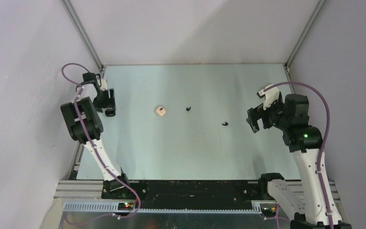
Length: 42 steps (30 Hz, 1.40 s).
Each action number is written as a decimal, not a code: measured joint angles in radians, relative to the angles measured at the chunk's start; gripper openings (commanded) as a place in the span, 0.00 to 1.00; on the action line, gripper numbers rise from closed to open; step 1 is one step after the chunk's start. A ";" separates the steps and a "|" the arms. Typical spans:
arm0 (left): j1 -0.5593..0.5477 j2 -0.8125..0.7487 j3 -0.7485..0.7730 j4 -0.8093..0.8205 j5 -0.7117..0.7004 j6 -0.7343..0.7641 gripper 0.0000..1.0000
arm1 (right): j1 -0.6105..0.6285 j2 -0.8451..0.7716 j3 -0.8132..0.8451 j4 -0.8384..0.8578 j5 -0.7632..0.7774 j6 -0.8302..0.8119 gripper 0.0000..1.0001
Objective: Insert the wireless bluetooth earbuds into the charging case
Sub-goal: Pick up the charging case at the center of the board.
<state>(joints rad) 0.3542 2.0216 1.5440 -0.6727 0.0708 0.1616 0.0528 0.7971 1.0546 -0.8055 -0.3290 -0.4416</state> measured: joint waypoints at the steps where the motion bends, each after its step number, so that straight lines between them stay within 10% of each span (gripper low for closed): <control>1: -0.001 0.030 0.006 0.001 0.004 0.000 0.76 | 0.008 0.015 0.010 0.000 0.000 0.011 0.99; 8: -0.013 0.109 0.130 -0.063 -0.020 -0.002 0.99 | -0.005 0.043 0.024 0.002 -0.016 0.055 0.99; 42: -0.070 0.170 0.275 -0.338 -0.146 0.138 0.99 | 0.088 -0.039 0.034 0.004 -0.004 0.066 0.99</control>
<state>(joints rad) 0.2844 2.1914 1.8191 -1.0111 -0.0753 0.2993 0.1406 0.7578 1.0882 -0.8017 -0.3332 -0.3756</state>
